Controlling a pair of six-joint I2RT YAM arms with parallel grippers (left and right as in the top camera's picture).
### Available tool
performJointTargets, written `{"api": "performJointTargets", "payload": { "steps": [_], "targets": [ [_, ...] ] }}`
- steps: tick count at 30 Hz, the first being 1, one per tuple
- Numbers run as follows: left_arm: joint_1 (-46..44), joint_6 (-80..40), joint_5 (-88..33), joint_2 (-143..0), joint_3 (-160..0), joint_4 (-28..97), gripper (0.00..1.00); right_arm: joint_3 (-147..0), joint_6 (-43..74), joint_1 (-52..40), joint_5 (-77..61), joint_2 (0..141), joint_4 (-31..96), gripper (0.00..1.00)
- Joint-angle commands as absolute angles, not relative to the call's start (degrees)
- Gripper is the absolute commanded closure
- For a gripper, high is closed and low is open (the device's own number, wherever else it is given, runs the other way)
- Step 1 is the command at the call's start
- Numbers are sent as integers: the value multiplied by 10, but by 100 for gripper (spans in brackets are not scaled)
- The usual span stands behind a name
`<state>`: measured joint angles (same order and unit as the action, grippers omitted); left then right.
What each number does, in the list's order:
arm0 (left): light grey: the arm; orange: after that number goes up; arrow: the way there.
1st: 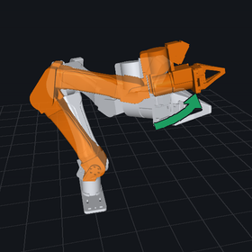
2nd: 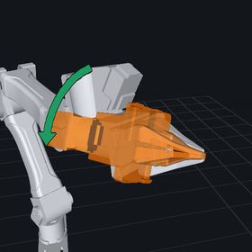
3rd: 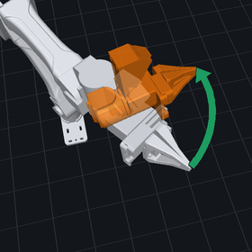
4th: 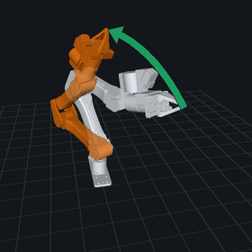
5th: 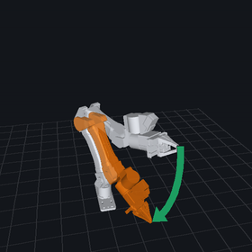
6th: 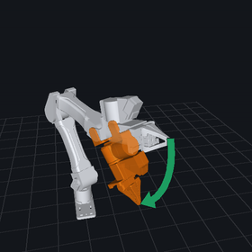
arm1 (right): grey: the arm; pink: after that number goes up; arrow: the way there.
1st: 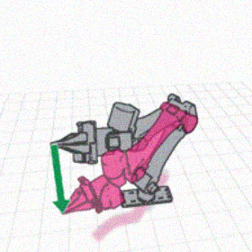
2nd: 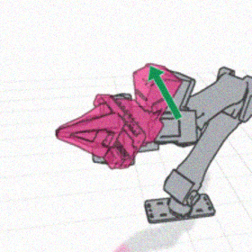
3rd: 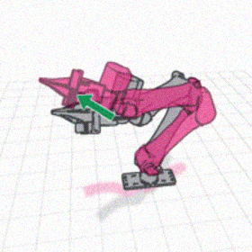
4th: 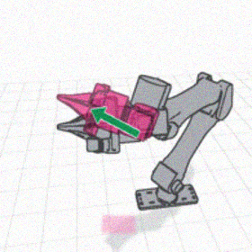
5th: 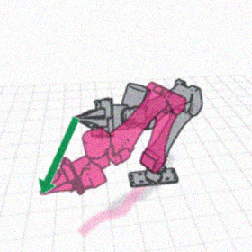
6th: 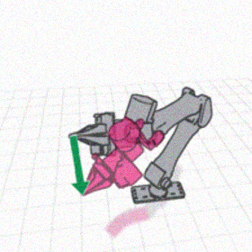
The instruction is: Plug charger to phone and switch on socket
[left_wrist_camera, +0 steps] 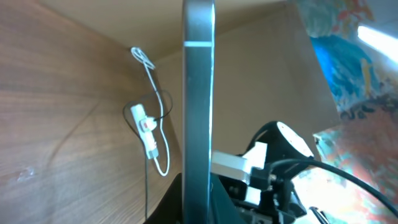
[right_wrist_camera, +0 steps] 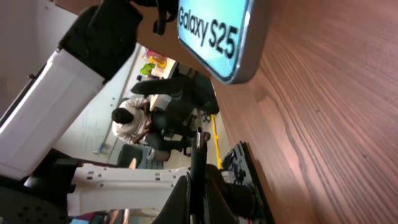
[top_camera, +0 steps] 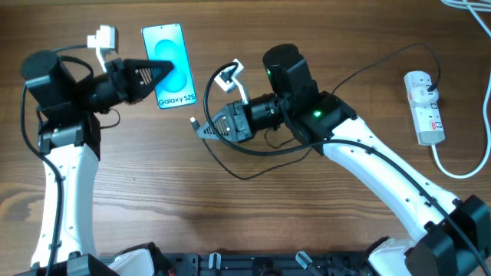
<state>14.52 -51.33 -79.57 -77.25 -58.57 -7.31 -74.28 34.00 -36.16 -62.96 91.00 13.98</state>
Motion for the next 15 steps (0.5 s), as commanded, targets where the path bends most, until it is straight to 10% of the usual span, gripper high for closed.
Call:
{"api": "performJointTargets", "payload": {
  "steps": [1,15],
  "targets": [
    [122,-580,-800,-768,-591,-110,96,-752,363,-360,-639,901,117,96],
    [102,-588,-786,-768,-591,-110,96,-752,407,-360,-638,901,66,96]
  ]
}}
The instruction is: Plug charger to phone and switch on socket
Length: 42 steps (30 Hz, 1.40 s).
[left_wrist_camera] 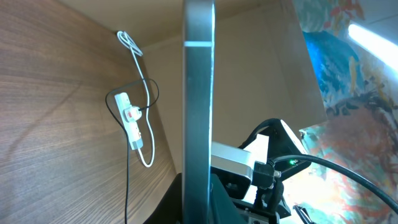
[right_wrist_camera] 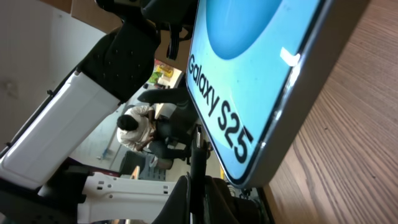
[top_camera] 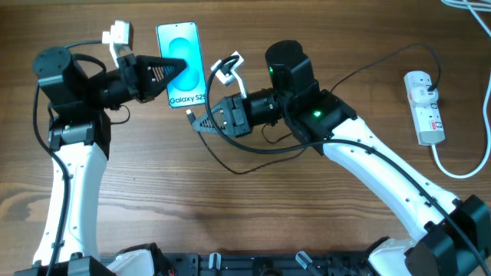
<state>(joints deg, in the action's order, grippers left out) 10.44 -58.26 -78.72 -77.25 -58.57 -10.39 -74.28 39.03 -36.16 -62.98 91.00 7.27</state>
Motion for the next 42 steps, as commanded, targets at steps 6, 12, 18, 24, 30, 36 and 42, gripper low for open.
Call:
{"api": "performJointTargets", "payload": {
  "steps": [6,12,18,24,30,36,42],
  "targets": [
    [102,-588,-786,-768,-591,-110,96,-752,436,-360,-608,901,65,96],
    [102,-588,-786,-768,-591,-117,96,-752,452,-353,-587,901,64,96],
    [105,-590,-773,-768,-591,-127,96,-752,450,-339,-635,901,67,96],
    [111,-571,-760,-768,-591,-127,96,-749,377,-339,-658,901,154,96],
    [111,-505,-712,-742,-590,-79,96,-746,274,-339,-644,901,256,96],
    [111,-490,-653,-644,-563,-14,96,-746,274,-339,-732,901,182,96],
    [111,-521,-584,-555,-563,48,96,-746,291,-339,-779,901,90,96]
  ]
}}
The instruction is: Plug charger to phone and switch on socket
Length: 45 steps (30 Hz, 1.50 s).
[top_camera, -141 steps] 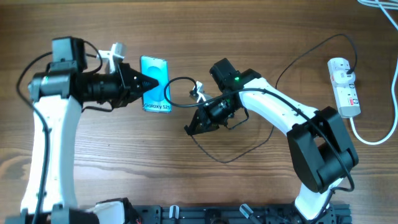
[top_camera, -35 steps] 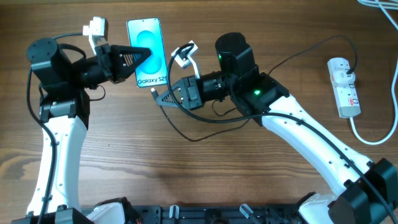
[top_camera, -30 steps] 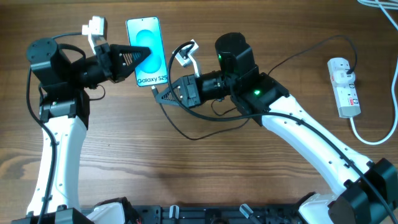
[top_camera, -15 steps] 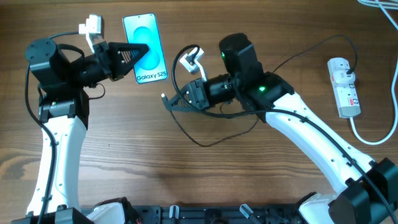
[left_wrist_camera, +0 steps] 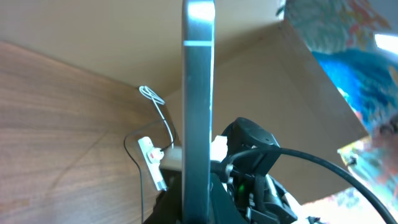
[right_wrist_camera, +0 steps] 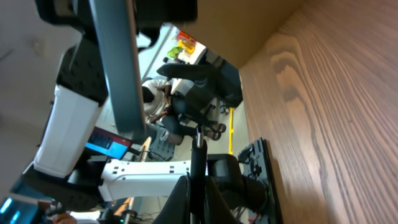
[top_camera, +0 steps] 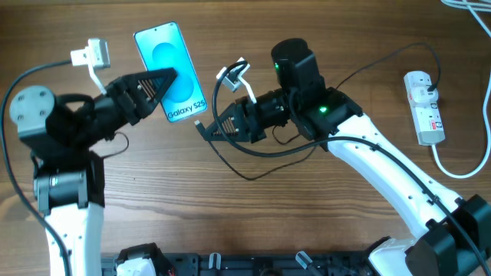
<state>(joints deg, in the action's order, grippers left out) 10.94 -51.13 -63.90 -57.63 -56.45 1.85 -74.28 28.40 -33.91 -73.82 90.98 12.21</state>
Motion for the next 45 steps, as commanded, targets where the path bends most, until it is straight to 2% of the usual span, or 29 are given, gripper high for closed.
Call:
{"api": "performJointTargets", "payload": {
  "steps": [1,3,8,13,19,36,45],
  "targets": [
    [111,-521,-553,-555,-563,84,96,-746,301,-339,-791,901,71,96],
    [111,-530,-535,-563,-563,113,96,-746,319,-339,-798,901,44,96],
    [111,-598,-535,-571,-563,57,96,-746,336,-339,-794,901,34,96],
    [111,-653,-535,-571,-563,50,96,-746,448,-339,-776,901,-90,96],
    [111,-715,-559,-571,-563,-51,96,-746,512,-339,-733,902,-138,96],
    [111,-729,-581,-570,-563,-57,96,-746,562,-339,-709,903,-171,96],
    [110,-692,-624,-570,-563,-56,96,-746,653,-339,-668,905,-223,96]
  ]
}}
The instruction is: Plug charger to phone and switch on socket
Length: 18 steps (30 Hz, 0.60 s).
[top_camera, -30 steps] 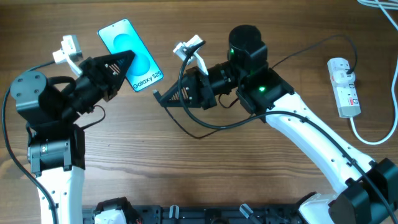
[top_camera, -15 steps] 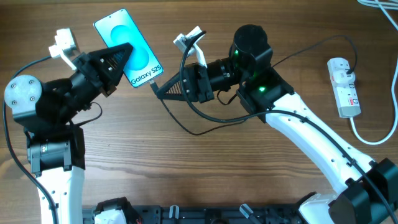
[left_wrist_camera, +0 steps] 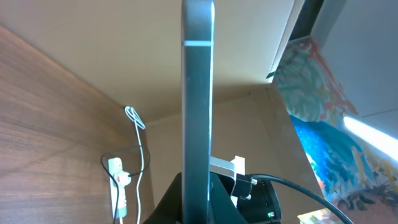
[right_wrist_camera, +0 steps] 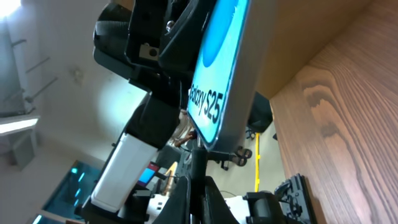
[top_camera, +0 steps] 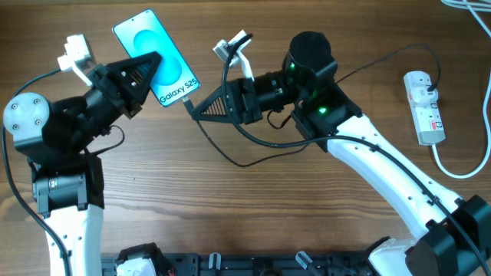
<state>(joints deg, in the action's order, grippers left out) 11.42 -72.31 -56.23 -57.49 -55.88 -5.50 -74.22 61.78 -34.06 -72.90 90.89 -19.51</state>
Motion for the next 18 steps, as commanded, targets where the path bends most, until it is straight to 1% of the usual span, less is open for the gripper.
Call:
{"api": "performJointTargets", "payload": {
  "steps": [1,6,18],
  "targets": [
    [110,-682,-630,-570,-563,-57,96,-746,663,-339,-666,905,-227,96],
    [110,-679,-632,-570,-563,-59,96,-746,663,-339,-663,905,-221,96],
    [110,-714,-605,-570,-563,-58,96,-746,645,-339,-668,905,-214,96]
  ]
}}
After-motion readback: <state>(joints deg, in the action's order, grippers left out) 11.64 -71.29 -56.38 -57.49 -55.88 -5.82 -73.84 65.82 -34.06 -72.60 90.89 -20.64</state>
